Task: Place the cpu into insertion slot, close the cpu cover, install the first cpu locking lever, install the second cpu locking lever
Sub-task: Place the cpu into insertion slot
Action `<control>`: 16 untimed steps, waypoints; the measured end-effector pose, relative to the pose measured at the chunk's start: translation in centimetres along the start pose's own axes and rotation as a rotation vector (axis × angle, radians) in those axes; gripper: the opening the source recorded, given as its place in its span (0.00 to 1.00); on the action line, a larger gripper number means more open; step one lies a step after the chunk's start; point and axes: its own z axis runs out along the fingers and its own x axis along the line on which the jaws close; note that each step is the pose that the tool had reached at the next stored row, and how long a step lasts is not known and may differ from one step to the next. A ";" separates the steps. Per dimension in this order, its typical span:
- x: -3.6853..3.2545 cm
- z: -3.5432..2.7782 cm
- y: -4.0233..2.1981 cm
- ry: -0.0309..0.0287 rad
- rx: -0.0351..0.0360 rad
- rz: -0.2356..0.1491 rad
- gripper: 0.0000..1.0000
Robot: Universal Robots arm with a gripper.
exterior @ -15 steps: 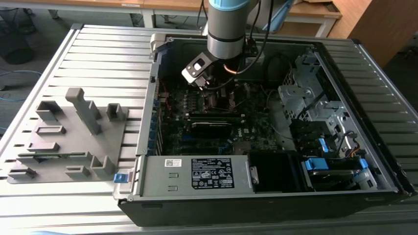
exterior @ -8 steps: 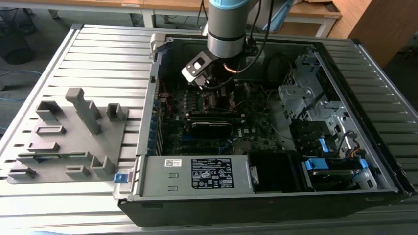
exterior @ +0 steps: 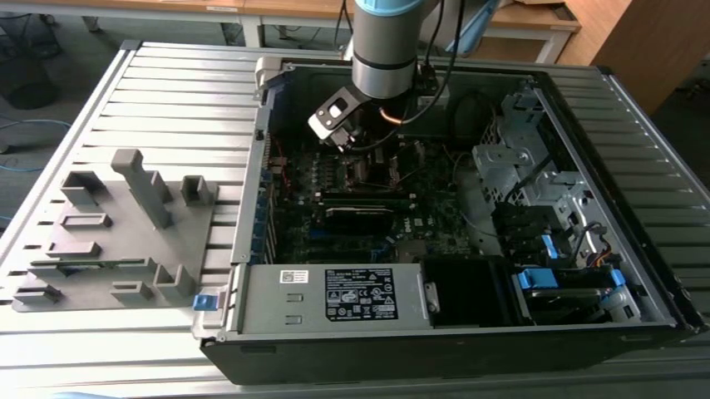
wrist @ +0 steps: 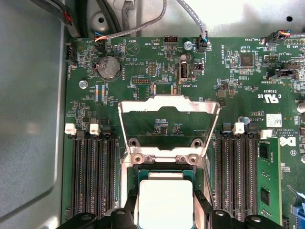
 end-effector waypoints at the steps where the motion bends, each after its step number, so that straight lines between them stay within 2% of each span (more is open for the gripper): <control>1: 0.00 0.01 0.00 0.0000 0.0000 0.000 0.54; 16: -0.02 0.42 -0.02 -0.0002 0.0001 0.000 0.54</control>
